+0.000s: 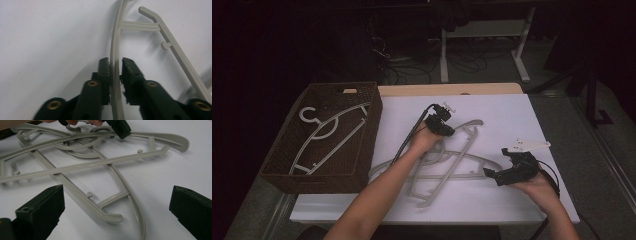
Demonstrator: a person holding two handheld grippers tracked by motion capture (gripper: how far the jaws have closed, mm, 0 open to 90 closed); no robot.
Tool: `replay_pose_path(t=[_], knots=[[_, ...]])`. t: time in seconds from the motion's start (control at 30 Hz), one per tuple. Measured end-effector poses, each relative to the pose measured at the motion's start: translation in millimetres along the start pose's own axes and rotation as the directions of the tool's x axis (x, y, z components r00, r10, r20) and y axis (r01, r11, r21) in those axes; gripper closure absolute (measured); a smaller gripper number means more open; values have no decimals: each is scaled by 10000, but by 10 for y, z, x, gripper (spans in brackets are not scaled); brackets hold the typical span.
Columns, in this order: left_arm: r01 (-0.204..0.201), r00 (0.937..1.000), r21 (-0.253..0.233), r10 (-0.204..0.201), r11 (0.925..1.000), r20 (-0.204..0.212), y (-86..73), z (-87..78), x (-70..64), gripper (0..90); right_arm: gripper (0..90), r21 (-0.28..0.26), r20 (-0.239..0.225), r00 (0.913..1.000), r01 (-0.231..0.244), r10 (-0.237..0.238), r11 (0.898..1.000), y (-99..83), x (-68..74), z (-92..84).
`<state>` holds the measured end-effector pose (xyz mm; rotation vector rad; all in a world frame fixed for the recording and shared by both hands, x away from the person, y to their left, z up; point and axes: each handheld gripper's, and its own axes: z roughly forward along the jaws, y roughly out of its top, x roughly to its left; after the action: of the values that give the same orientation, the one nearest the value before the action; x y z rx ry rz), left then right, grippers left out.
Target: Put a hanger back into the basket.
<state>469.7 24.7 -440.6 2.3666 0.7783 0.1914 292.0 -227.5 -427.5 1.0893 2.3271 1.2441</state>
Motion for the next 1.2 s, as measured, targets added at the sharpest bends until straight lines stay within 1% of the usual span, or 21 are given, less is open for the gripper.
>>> replay_pose_path(t=[0.07, 0.17, 0.23, 0.3, 0.33, 0.4, 0.47, 0.53, 0.57, 0.63, 0.73, 0.8, 0.87, 0.93, 0.97, 1.03, 1.1, 1.2], knots=[[7, 10000, -117, -7, 9999, -12, -16, -54, 6, 693, 0, 17, 1, 10000, 32, -32, 10000, -3, 1, 6], [163, 9998, -421, -168, 9990, -125, -86, -226, 5, 571, 0, 63, 0, 10000, 45, -45, 10000, -3, 7, 11], [427, 9991, -602, -431, 9973, -54, -171, -377, 3, 493, 0, 56, 15, 10000, 43, -43, 10000, -6, 10, 10], [674, 9977, -811, -670, 9944, 74, -283, -543, -1, 444, 0, 80, 50, 10000, 29, -30, 10000, -13, 6, 12], [792, 9968, -899, -783, 9928, 138, -347, -624, -11, 426, 0, 99, 53, 10000, 9, -9, 10000, -15, 6, 16], [878, 9961, -955, -867, 9916, 156, -489, -775, -45, 397, 0, 133, 73, 10000, 12, -13, 9999, -17, 9, 24], [879, 9961, -933, -869, 9918, 148, -633, -898, -94, 381, 0, 127, 93, 10000, 11, -12, 9999, -21, 18, 32], [806, 9967, -861, -792, 9930, 197, -792, -1004, -147, 377, 0, 144, 105, 9999, -14, 12, 9999, -25, 26, 37], [859, 9962, -883, -843, 9924, 228, -843, -1029, -163, 378, 0, 168, 143, 9999, -15, 12, 9999, -29, 31, 42], [961, 9948, -952, -925, 9908, 415, -968, -1086, -208, 377, 0, 185, 162, 9999, -39, 36, 9998, -34, 40, 52], [1089, 9932, -964, -1044, 9894, 511, -1122, -1140, -272, 364, 0, 206, 220, 9997, -107, 103, 9997, -47, 53, 66], [1162, 9921, -969, -1108, 9885, 595, -1178, -1136, -308, 366, 0, 183, 283, 9995, -133, 128, 9997, -59, 59, 75], [1066, 9929, -848, -1016, 9907, 614, -1230, -1113, -341, 379, 0, 160, 319, 9992, -263, 258, 9995, -70, 69, 83], [1109, 9914, -780, -1048, 9908, 783, -1265, -1082, -375, 405, 0, 165, 393, 9987, -330, 323, 9993, -81, 85, 84], [1051, 9919, -673, -997, 9922, 790, -1275, -1065, -390, 407, 0, 135, 408, 9986, -337, 331, 9993, -81, 93, 84], [968, 9931, -430, -936, 9944, 710, -1288, -1026, -418, 410, 0, 54, 407, 9985, -376, 374, 9993, -78, 103, 88], [906, 9947, -244, -893, 9956, 510, -1303, -981, -435, 417, 0, 85, 431, 9985, -341, 337, 9994, -74, 108, 98], [834, 9959, -87, -830, 9965, 368, -1314, -938, -445, 459, 0, 166, 413, 9990, -202, 195, 9997, -79, 109, 110]])
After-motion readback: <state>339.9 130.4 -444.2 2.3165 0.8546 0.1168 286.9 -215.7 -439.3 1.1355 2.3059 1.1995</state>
